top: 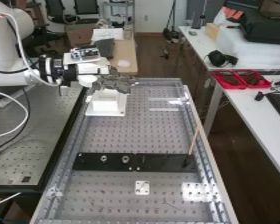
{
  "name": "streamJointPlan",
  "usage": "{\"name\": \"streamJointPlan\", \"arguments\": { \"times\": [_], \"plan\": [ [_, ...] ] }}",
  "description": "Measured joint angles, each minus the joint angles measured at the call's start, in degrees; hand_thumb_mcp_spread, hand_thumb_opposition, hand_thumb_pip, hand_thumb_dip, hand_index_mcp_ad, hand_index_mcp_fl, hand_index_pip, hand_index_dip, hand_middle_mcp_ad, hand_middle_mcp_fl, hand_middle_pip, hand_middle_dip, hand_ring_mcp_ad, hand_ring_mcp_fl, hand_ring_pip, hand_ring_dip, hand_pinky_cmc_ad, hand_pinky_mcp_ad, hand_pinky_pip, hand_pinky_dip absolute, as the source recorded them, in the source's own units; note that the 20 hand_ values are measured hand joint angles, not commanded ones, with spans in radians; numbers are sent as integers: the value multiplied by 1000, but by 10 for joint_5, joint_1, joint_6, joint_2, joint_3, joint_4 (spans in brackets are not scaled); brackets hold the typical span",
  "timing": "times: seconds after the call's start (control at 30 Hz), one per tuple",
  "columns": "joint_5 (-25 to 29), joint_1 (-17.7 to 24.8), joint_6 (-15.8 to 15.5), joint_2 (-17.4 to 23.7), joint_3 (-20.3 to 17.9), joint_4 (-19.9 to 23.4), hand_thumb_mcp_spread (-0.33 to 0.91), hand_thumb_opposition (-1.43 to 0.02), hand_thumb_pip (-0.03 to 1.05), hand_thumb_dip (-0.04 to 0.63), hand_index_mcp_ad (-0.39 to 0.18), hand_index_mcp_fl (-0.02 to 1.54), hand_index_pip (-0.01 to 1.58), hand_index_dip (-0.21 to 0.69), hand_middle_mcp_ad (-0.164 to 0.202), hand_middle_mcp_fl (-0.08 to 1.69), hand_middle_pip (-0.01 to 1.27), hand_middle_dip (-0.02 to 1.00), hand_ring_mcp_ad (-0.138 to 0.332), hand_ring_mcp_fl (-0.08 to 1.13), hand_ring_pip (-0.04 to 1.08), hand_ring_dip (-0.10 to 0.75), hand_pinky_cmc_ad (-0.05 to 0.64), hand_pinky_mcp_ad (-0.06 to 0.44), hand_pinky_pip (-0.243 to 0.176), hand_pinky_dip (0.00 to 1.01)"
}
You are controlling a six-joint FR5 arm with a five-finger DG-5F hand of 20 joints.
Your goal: Grab the smaller nut and place it in the white container
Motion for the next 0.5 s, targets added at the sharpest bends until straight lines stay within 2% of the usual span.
{"name": "streamJointPlan", "arguments": {
  "times": [0.5],
  "plan": [
    [-12,37,17,-13,7,-1,506,-976,562,269,-117,419,1553,284,84,316,120,269,115,63,99,117,337,279,66,244]
  ]
}}
